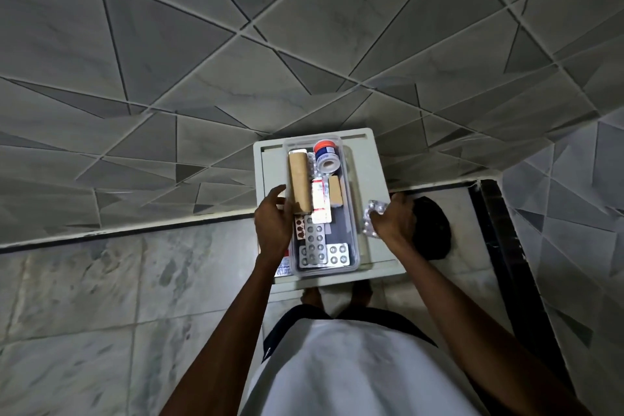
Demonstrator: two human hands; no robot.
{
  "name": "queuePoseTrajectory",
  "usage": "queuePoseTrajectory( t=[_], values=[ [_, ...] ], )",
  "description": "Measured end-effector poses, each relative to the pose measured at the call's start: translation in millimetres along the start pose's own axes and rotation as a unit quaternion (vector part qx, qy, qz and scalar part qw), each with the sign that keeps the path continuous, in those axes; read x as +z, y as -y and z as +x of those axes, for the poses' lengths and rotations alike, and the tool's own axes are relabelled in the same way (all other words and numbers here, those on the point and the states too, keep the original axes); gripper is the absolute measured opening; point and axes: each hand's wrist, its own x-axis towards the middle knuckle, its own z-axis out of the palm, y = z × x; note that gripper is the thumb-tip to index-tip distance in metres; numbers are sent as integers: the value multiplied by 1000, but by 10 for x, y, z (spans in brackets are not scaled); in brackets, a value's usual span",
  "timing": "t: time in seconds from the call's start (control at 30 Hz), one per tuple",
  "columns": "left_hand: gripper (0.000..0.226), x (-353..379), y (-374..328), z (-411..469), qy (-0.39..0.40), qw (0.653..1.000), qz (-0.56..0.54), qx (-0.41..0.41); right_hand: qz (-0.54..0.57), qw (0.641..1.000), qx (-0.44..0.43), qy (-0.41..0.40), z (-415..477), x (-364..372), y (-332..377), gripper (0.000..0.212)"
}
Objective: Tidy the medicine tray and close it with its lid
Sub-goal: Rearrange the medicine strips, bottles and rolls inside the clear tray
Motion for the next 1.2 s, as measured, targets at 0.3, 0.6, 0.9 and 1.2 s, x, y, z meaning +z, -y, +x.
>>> queuePoseTrajectory(
  t=[0.3, 0.6, 0.9, 1.2],
  values=[
    [41, -55, 22, -23, 32, 999, -22, 8, -42, 998, -28, 29, 45, 123, -68, 25],
    [27, -220, 373, -8, 58, 994, -1, -89, 50, 955, -292, 8, -220, -148, 521, 23],
    [30, -227, 552, -143, 68, 989, 73, -112, -123, 959, -251, -39, -229, 196, 801, 22],
    [56, -274, 491, -96, 150, 968, 146, -138, -68, 947, -305, -70, -372, 179, 717, 17]
  ],
)
